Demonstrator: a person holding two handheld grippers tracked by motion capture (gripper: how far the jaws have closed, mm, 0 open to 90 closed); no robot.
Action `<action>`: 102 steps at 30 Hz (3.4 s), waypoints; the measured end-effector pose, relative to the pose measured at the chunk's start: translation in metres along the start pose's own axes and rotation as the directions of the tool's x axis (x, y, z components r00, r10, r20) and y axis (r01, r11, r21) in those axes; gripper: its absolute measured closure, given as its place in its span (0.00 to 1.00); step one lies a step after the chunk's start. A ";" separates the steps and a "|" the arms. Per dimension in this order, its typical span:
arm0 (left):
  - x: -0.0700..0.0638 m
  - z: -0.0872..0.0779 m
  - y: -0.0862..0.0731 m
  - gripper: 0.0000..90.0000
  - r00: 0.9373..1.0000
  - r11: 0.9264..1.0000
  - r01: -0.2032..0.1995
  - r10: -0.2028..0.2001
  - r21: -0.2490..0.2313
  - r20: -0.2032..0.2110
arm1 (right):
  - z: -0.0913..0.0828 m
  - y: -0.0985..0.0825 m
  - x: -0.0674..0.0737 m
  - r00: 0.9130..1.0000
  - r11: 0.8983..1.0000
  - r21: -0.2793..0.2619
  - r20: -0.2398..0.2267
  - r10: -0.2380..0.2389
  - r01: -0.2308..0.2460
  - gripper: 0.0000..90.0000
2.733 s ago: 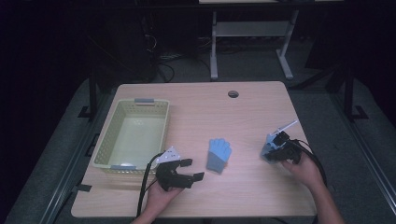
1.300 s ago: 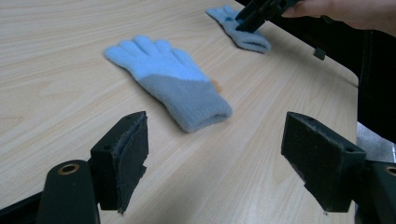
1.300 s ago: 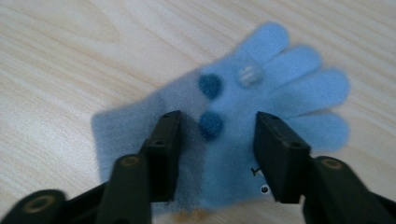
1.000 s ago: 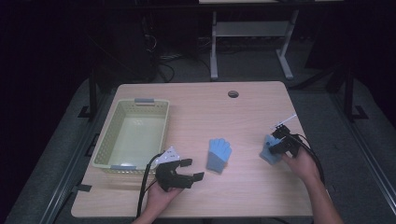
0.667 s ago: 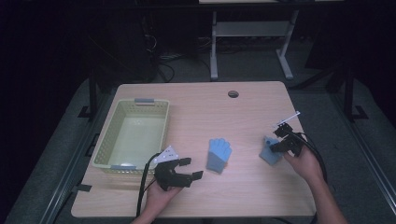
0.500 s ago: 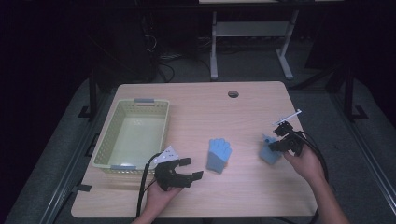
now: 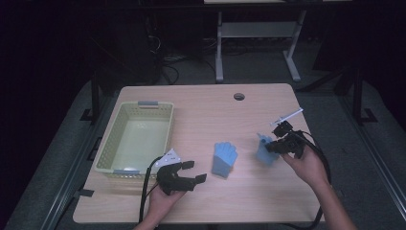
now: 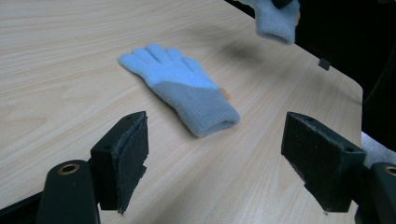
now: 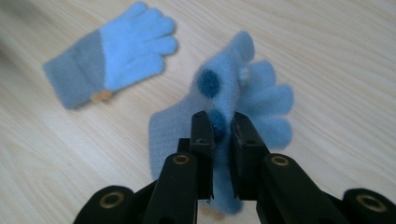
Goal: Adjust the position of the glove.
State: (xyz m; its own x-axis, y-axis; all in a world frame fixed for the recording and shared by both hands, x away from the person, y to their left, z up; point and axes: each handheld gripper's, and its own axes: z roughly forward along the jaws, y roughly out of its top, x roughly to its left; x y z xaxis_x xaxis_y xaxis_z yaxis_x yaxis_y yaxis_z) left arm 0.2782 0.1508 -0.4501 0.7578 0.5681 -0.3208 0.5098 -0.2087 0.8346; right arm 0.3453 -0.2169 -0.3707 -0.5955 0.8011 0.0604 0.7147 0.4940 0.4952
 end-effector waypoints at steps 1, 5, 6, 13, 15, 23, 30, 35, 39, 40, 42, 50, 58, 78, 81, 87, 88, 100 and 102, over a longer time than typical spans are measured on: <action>0.000 0.000 0.000 0.25 1.000 1.000 0.000 0.000 0.000 0.000 | -0.001 0.002 0.003 1.000 1.000 0.000 -0.004 -0.002 0.002 0.90; 0.000 -0.001 0.000 0.25 1.000 1.000 -0.005 0.005 0.004 -0.004 | -0.001 0.009 0.013 1.000 1.000 -0.001 -0.019 -0.024 0.024 0.90; 0.000 -0.001 0.000 0.25 1.000 1.000 -0.005 0.005 0.001 -0.004 | 0.000 0.011 0.015 0.999 1.000 0.000 -0.027 -0.027 0.027 0.90; 0.001 -0.002 0.001 0.25 1.000 1.000 -0.002 0.002 -0.002 -0.007 | 0.003 0.022 0.028 0.997 0.999 -0.009 -0.060 -0.051 0.050 0.90; 0.001 -0.002 0.001 0.25 1.000 1.000 -0.003 0.003 -0.010 -0.007 | 0.004 0.025 0.033 0.996 0.998 -0.011 -0.066 -0.058 0.058 0.90; 0.001 -0.004 0.002 0.25 1.000 1.000 -0.009 0.009 -0.012 -0.009 | 0.014 0.038 0.050 0.992 0.996 -0.002 -0.089 -0.087 0.087 0.89; 0.001 -0.006 0.002 0.25 1.000 1.000 -0.010 0.010 -0.015 -0.011 | 0.027 0.048 0.065 0.986 0.994 0.001 -0.131 -0.106 0.107 0.89; 0.001 -0.006 0.002 0.25 1.000 1.000 -0.008 0.008 -0.022 -0.011 | 0.040 0.054 0.073 0.983 0.993 0.014 -0.144 -0.111 0.114 0.89; 0.002 -0.007 0.002 0.25 1.000 1.000 -0.009 0.009 -0.020 -0.012 | 0.048 0.056 0.078 0.982 0.993 0.026 -0.153 -0.110 0.115 0.89; 0.002 -0.007 0.002 0.25 1.000 1.000 -0.008 0.008 -0.020 -0.011 | 0.050 0.056 0.079 0.982 0.993 0.029 -0.153 -0.111 0.117 0.89; 0.002 -0.007 0.002 0.25 1.000 1.000 -0.009 0.009 -0.021 -0.011 | 0.054 0.058 0.081 0.981 0.991 0.038 -0.151 -0.119 0.126 0.88; 0.001 -0.008 0.003 0.25 1.000 1.000 -0.006 0.006 -0.021 -0.012 | 0.064 0.062 0.091 0.976 0.985 0.055 -0.155 -0.154 0.164 0.88; 0.001 -0.008 0.003 0.25 1.000 1.000 -0.006 0.006 -0.017 -0.012 | 0.073 0.064 0.092 0.973 0.981 0.090 -0.172 -0.152 0.169 0.88; 0.000 -0.006 0.002 0.25 1.000 1.000 -0.007 0.007 -0.025 -0.013 | 0.093 0.063 0.084 0.972 0.978 0.117 -0.182 -0.148 0.171 0.80; 0.000 -0.006 0.002 0.26 1.000 1.000 -0.006 0.006 -0.023 -0.014 | 0.098 0.062 0.085 0.973 0.977 0.124 -0.178 -0.149 0.172 0.74; 0.000 -0.007 0.002 0.25 1.000 1.000 -0.009 0.009 -0.023 -0.016 | 0.099 0.062 0.086 0.974 0.979 0.117 -0.171 -0.146 0.167 0.61; 0.000 -0.006 0.002 0.25 1.000 1.000 -0.008 0.007 -0.019 -0.015 | 0.095 0.063 0.085 0.975 0.982 0.096 -0.172 -0.142 0.160 0.62; -0.001 -0.005 0.002 0.26 1.000 1.000 -0.008 0.007 -0.015 -0.014 | 0.105 0.062 0.087 0.978 0.986 0.083 -0.163 -0.128 0.143 0.87; -0.001 -0.005 0.001 0.26 1.000 1.000 -0.009 0.009 -0.013 -0.014 | 0.113 0.060 0.086 0.979 0.985 0.105 -0.165 -0.120 0.139 0.87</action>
State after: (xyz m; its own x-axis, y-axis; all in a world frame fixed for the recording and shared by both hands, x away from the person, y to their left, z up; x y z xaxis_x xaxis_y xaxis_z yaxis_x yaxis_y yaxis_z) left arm 0.2761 0.1543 -0.4462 0.7566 0.5771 -0.3074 0.4977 -0.2034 0.8432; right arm 0.3782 -0.0797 -0.4335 -0.7295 0.6690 0.1426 0.6597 0.6331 0.4048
